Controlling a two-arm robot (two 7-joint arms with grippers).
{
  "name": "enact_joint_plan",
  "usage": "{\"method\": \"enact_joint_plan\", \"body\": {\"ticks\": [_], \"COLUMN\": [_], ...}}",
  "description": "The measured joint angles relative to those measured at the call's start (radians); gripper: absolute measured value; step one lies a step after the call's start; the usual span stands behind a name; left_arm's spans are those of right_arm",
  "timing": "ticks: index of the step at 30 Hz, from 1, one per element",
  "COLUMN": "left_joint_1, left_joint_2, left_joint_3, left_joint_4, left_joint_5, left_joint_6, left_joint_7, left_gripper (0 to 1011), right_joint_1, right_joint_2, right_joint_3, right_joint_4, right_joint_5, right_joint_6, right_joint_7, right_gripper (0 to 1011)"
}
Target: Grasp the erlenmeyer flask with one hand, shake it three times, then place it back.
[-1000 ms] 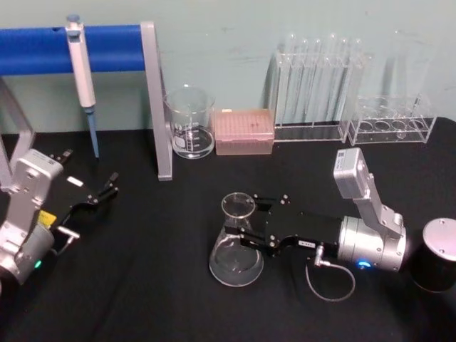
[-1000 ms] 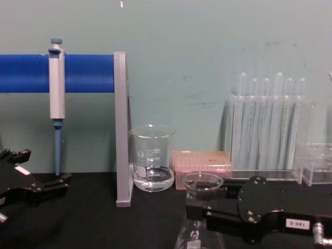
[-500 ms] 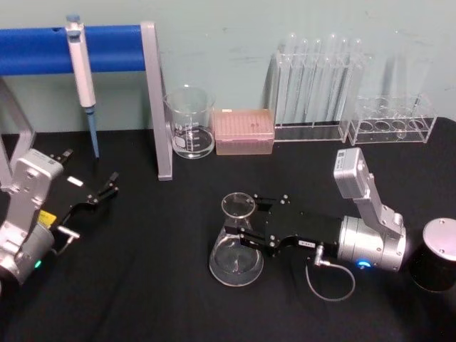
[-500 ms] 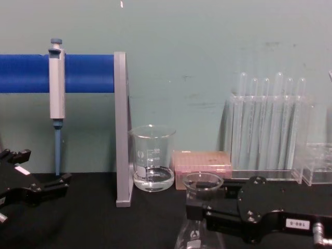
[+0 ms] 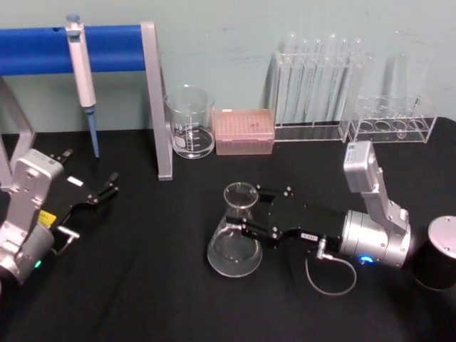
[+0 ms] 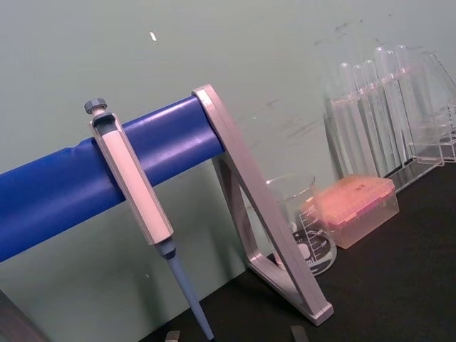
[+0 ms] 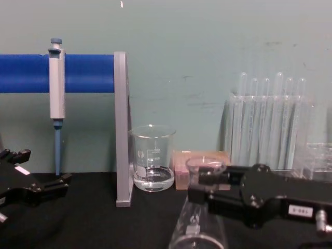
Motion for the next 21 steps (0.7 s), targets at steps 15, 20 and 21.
{"method": "enact_joint_plan", "body": {"ticks": [15,20,21], "left_joint_1": [0.0,0.0,0.0], "left_joint_2": [0.0,0.0,0.0], "left_joint_3": [0.0,0.0,0.0], "left_joint_4": [0.0,0.0,0.0], "left_joint_5": [0.0,0.0,0.0], "left_joint_6": [0.0,0.0,0.0], "left_joint_7": [0.0,0.0,0.0], "left_gripper": [1001,1001,1001], "right_joint_1": [-0.032,-0.046,-0.049], "right_joint_2": [0.015,0.017,0.017], "right_joint_3": [0.088,0.122,0.126], "right_joint_4": [-0.137,-0.195,-0.202], "right_joint_5": [0.019,0.012,0.011], "right_joint_6": [0.03,0.053,0.055], "right_joint_7": [-0.14,-0.202,-0.21], "right_gripper": [458,458,458]}}
